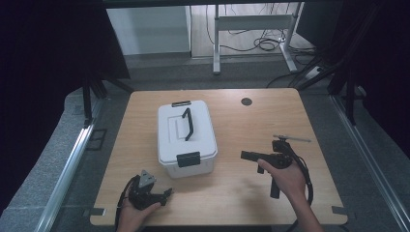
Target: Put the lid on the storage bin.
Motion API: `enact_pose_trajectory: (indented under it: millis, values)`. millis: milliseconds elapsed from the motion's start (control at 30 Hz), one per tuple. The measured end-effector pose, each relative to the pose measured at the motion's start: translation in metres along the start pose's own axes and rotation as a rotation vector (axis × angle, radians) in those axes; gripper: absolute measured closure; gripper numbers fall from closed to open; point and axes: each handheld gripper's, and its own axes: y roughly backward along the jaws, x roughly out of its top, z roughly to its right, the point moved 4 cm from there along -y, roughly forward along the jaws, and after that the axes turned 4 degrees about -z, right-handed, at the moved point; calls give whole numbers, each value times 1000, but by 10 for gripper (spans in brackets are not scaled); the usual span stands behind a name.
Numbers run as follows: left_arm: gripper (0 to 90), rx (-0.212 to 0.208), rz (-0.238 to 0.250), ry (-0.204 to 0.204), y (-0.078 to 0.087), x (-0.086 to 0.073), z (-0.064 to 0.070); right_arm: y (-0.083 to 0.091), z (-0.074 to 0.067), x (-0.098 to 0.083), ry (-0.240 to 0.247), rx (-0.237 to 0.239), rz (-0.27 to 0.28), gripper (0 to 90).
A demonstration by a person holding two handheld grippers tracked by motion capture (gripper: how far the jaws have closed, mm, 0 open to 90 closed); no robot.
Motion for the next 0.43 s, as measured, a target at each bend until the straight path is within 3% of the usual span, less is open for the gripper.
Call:
enact_pose_trajectory:
  millis: [200,433]
  values:
    - [121,0,0,2,0,0,0,1,21,-18,-30,-17,-12,421]
    - [121,0,0,2,0,0,0,6,21,-17,-41,15,6,421]
